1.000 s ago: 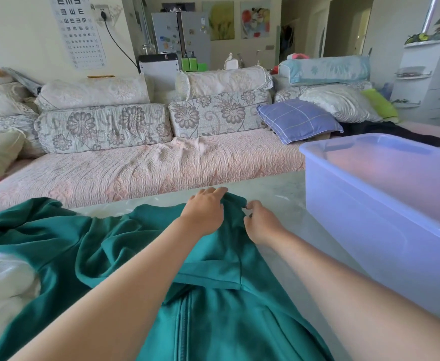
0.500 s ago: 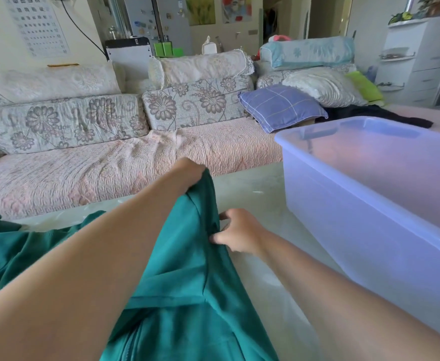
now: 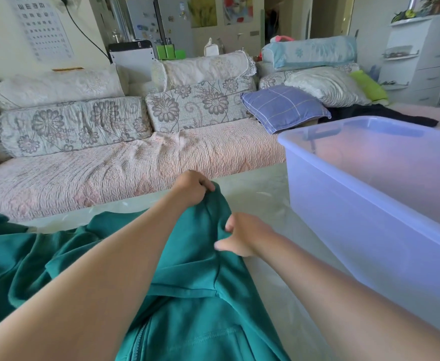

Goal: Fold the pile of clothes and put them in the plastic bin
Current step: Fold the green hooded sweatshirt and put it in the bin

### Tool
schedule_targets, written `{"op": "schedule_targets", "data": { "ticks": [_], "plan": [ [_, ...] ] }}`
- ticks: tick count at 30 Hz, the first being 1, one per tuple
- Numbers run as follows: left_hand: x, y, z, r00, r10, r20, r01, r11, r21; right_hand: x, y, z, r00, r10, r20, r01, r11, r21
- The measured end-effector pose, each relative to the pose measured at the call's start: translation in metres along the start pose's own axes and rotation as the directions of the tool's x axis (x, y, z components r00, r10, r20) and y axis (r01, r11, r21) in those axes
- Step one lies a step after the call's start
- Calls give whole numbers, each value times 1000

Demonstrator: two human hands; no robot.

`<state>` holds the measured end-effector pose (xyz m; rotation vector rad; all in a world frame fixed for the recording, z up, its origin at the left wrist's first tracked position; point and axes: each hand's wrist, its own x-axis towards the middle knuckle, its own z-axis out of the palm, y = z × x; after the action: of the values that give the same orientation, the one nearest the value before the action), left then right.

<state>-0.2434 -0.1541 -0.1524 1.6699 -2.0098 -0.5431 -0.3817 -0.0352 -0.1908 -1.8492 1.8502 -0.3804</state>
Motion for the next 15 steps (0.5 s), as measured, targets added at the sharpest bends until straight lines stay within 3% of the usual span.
{"op": "schedule_targets", "data": {
  "ticks": [2, 4, 6, 9, 12, 15],
  "plan": [
    [0, -1, -1, 995, -25, -93, 10, 988, -155, 8, 5, 1, 1000, 19, 1, -19, 999, -46],
    [-5, -5, 0, 1000, -5, 22, 8, 989, -146, 13, 12, 0, 997, 75, -30, -76, 997, -29],
    [-14, -16, 1, 994, 19, 108, -17, 1000, -15, 13, 13, -2, 991, 128, -47, -130, 991, -28],
    [-35, -26, 1, 989, 149, 2, -145, 957, 252, 2, 2, -2, 988, 97, -124, -122, 967, -222],
    [-70, -33, -3, 961, 277, -29, -253, 914, 318, -11, -11, -2, 971, -133, -200, 75, 959, -274],
    [-107, -50, -11, 958, 286, 36, -280, 894, 350, -28, -24, -4, 942, -333, -42, 313, 916, -252]
  ]
}}
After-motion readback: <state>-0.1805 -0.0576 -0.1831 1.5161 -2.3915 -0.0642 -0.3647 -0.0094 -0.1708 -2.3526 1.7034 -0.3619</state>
